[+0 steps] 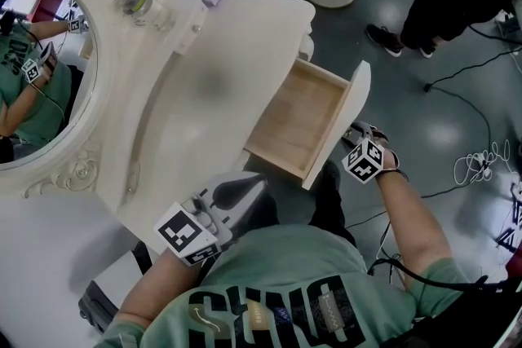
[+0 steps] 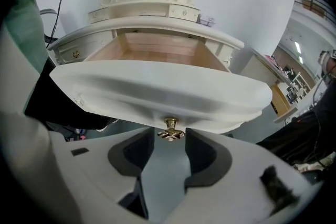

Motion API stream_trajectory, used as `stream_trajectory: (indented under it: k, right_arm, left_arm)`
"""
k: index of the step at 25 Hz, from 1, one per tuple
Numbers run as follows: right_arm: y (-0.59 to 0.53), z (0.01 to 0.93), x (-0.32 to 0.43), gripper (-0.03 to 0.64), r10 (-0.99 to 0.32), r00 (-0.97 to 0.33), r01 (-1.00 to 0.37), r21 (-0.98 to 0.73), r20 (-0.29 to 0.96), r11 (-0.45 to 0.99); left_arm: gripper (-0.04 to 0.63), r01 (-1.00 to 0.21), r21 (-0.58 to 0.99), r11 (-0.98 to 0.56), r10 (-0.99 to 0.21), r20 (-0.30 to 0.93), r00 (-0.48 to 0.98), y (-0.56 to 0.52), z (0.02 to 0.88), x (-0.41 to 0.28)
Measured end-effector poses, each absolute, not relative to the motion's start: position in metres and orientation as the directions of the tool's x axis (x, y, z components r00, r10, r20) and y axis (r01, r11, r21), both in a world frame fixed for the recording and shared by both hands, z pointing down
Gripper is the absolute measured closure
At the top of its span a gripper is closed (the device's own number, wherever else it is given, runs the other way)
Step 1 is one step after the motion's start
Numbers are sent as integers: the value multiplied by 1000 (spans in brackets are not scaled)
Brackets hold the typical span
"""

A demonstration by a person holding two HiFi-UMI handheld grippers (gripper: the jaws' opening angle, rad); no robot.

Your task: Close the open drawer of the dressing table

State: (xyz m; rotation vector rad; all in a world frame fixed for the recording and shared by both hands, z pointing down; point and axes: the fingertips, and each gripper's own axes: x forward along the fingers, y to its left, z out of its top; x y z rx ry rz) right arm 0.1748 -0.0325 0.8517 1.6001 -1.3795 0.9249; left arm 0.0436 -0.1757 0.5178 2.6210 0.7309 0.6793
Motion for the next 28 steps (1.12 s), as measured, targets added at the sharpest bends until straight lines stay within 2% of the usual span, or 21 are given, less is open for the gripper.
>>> stream_trajectory:
  k: [3, 28]
  right_arm:
    - [-34, 851, 176, 462, -389, 138, -990, 119, 911, -72]
    - [-56, 850, 177, 468, -373, 123, -992, 110, 920, -55]
  left_arm:
    - [597, 384, 434, -815, 545, 350, 762, -180, 518, 42]
    - [597, 325, 441, -836, 488, 331, 808, -209, 519, 20]
